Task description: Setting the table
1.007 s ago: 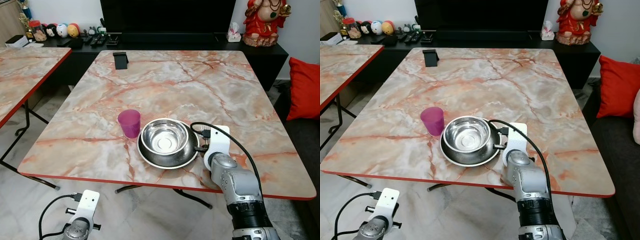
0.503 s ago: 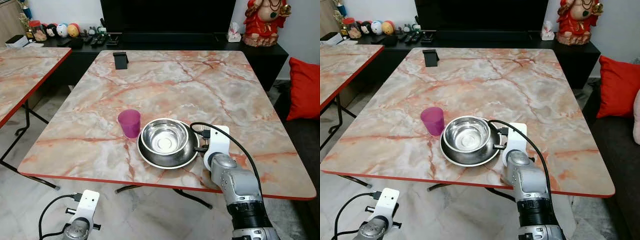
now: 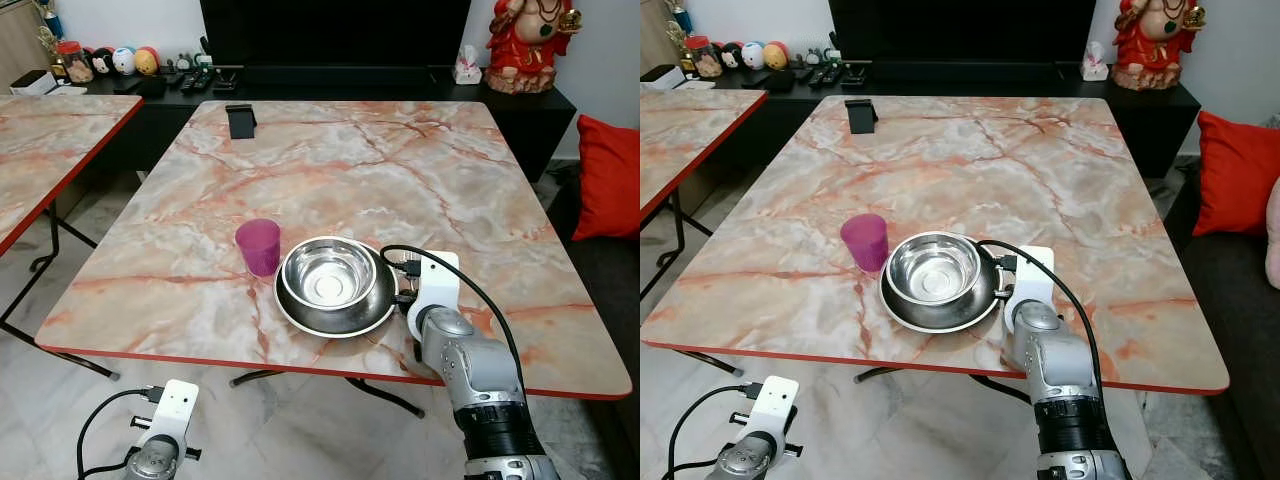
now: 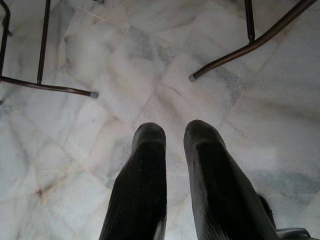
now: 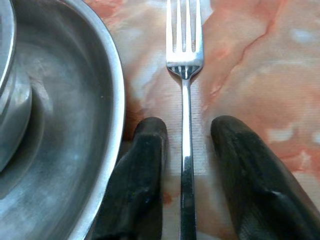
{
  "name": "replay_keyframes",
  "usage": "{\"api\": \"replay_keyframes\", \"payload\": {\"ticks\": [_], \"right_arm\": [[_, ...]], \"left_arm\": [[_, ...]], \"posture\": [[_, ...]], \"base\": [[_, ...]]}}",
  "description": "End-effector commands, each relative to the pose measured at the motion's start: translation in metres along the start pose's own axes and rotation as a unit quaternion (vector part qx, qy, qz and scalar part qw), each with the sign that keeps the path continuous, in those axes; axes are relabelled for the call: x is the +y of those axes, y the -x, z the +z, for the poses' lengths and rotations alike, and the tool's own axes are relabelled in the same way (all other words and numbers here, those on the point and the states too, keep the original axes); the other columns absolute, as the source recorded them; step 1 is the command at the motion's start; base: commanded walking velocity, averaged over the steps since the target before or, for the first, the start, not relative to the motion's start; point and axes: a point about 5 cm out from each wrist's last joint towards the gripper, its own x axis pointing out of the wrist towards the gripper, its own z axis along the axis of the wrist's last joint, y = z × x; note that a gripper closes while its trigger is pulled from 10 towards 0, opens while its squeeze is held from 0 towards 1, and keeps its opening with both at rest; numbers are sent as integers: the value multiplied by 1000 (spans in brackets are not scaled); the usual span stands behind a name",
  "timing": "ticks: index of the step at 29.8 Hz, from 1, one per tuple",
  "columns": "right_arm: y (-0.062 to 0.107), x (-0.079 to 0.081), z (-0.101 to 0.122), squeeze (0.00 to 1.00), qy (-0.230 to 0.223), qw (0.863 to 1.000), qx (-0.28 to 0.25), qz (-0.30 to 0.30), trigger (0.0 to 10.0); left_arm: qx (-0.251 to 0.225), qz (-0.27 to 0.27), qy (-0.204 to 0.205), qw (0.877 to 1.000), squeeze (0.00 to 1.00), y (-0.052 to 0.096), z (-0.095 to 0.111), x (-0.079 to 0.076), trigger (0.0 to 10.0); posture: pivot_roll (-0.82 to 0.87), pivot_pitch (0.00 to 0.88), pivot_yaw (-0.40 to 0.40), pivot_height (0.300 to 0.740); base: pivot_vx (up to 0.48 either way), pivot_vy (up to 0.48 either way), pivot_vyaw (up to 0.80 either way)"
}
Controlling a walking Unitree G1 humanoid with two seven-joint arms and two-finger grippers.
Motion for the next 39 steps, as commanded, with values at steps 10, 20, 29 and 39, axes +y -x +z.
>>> {"api": "replay_keyframes", "payload": {"ticks": [10,20,29,39], "right_arm": [[4,0,5,0,1,1000,-11,-4,10000],[6,-5,14,0,-2,999,-43,-23,10000],[10,-12,29,0,-18,993,-110,-42,10000],[34,-20,65,0,-27,946,-319,-50,10000]], "left_arm": [[9,7,2,1000,0,0,-3,6,10000],[9,7,3,1000,0,0,-3,6,10000],[9,6,3,1000,0,0,-3,6,10000],[-1,-1,10,1000,0,0,-1,3,10000]], "posture": [[15,0,51,740],[15,0,51,740],[14,0,53,740],[8,0,53,740]], "base": [[0,0,0],[0,0,0],[0,0,0],[0,0,0]]}}
